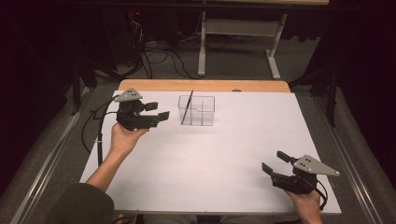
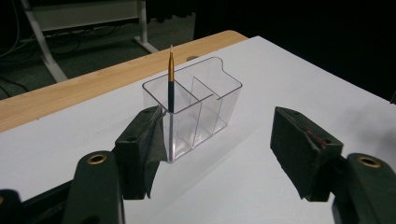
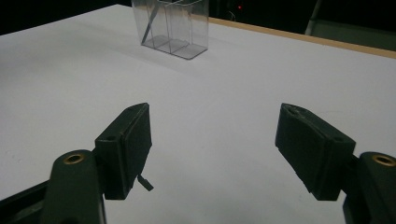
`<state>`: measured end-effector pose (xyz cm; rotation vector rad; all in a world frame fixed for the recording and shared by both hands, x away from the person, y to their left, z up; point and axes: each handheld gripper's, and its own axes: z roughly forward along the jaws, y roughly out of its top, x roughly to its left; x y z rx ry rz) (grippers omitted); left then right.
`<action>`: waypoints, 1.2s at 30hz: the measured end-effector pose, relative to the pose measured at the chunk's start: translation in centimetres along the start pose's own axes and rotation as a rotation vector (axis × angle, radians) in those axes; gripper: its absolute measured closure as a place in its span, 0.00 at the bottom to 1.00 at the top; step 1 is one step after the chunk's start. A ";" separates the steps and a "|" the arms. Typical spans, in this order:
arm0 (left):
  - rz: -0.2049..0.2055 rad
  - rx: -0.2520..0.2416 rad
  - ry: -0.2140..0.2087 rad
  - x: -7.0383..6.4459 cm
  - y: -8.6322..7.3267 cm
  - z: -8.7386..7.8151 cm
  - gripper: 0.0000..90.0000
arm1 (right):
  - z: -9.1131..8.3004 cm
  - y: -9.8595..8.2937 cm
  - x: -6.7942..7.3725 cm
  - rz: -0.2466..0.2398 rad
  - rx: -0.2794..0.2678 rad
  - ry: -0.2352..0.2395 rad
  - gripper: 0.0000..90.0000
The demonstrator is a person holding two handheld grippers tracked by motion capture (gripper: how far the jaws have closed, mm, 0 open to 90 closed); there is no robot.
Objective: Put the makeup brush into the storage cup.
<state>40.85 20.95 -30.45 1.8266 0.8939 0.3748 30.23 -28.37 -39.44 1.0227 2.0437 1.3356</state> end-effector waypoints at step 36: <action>-0.011 -0.026 -0.009 -0.4 -1.7 -2.4 0.40 | 0.1 0.0 0.1 -0.009 0.007 0.010 0.32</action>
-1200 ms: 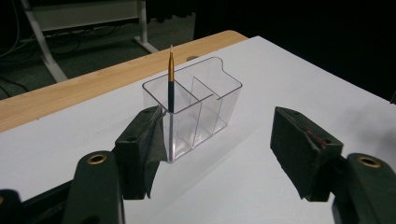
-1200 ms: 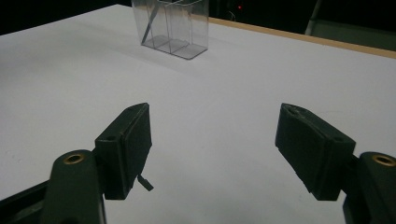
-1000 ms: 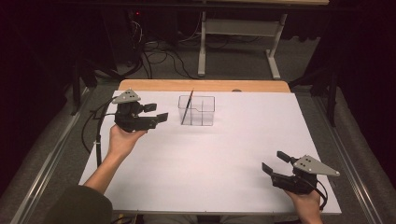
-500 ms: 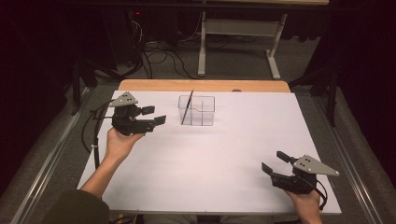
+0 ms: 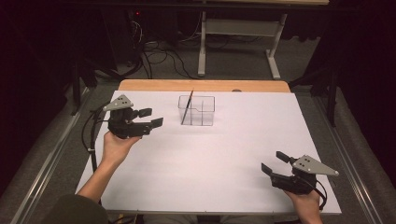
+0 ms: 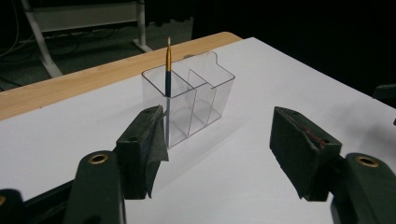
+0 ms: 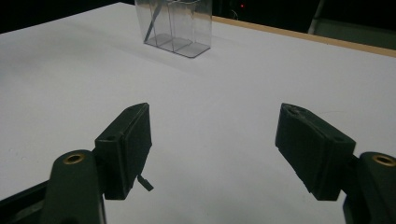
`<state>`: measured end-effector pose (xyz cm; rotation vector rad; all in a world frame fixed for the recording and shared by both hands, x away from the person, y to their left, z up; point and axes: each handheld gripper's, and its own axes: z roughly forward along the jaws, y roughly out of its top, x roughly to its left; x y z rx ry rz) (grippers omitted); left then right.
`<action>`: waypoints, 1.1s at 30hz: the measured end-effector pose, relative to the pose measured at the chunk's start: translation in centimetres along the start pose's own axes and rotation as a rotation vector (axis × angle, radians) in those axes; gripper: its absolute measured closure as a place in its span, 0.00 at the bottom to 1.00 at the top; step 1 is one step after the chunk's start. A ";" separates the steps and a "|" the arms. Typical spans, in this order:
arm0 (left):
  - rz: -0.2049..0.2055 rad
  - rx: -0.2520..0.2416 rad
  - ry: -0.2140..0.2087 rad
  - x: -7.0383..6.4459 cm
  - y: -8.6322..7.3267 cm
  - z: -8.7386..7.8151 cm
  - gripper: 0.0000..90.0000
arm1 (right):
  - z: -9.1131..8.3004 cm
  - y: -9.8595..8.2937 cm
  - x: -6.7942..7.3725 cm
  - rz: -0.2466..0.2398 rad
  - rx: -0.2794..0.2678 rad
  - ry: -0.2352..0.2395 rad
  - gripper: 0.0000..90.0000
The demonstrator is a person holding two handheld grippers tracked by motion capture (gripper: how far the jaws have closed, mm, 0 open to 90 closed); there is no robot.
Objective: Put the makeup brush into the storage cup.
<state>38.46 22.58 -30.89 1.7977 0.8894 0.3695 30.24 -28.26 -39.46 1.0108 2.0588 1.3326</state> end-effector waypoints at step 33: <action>-0.009 -0.035 0.013 -1.1 -3.2 -2.5 0.38 | 0.0 0.0 0.0 0.004 -0.005 -0.009 0.32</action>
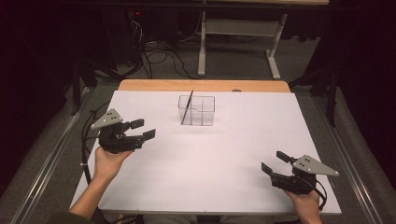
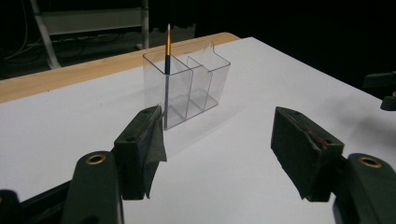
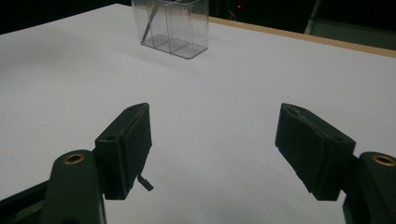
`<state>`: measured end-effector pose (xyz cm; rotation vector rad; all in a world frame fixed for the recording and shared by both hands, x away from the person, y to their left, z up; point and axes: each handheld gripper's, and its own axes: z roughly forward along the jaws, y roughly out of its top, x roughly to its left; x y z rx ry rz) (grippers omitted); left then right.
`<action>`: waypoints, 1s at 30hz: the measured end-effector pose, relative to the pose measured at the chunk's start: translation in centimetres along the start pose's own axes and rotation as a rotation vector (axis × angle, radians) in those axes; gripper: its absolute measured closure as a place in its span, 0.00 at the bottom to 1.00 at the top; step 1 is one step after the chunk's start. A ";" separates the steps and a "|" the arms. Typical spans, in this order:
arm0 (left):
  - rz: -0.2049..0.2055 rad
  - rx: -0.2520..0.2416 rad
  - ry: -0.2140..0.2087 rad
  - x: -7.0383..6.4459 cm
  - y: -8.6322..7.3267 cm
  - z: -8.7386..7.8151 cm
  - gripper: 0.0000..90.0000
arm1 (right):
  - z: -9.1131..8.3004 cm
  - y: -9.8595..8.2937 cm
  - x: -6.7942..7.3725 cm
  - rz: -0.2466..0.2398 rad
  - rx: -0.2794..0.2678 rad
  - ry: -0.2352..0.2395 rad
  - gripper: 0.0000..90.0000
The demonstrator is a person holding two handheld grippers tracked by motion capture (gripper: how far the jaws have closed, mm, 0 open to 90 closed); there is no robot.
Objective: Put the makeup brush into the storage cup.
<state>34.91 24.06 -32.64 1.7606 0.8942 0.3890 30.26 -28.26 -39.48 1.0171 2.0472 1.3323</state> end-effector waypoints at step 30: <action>-0.007 0.035 -0.009 -1.2 -2.4 0.5 0.37 | 0.0 0.0 0.0 0.005 0.008 0.001 0.32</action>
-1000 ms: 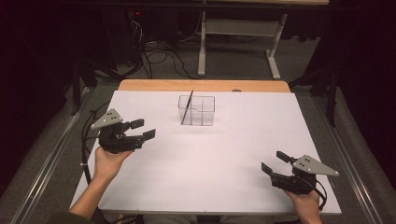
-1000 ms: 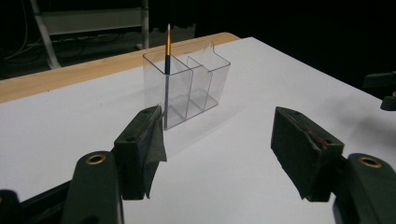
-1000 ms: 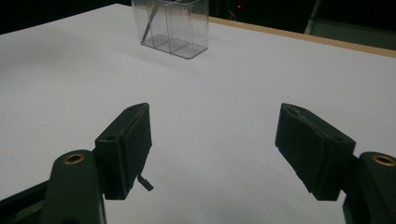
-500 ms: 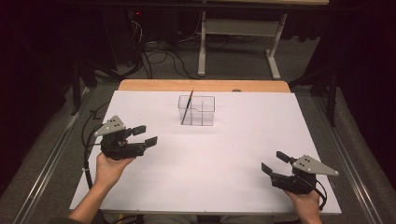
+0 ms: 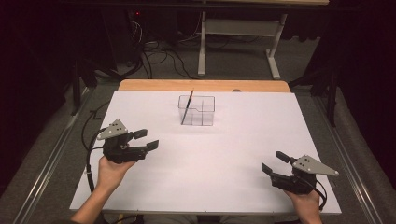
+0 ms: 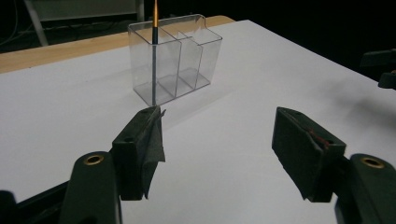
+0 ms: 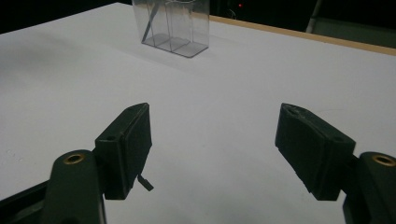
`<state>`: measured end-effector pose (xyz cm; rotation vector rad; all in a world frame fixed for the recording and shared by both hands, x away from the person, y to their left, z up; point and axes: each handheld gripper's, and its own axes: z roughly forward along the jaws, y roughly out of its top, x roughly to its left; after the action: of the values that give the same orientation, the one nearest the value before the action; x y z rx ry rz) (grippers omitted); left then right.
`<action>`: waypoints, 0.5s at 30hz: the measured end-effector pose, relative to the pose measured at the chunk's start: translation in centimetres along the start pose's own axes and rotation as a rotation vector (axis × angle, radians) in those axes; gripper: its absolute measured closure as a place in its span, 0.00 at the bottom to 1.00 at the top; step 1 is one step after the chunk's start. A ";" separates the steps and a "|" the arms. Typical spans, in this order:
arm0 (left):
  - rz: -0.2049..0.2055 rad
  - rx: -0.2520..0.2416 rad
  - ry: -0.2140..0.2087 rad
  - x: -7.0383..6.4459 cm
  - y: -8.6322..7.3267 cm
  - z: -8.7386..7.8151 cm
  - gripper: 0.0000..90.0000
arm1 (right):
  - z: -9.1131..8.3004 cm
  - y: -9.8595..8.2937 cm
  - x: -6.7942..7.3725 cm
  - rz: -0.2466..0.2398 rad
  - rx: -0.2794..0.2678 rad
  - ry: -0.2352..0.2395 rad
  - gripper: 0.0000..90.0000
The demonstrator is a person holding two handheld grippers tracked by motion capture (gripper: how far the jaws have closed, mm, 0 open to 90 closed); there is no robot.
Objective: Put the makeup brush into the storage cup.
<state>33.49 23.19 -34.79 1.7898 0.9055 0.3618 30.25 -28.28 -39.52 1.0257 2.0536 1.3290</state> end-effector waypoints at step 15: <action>-0.021 -0.006 -0.019 -0.3 -0.8 -0.1 0.37 | -0.1 0.0 0.0 -0.001 -0.004 -0.001 0.32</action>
<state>32.86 23.18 -35.44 1.7745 0.9085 0.3329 30.21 -28.30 -39.48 1.0231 2.0496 1.3313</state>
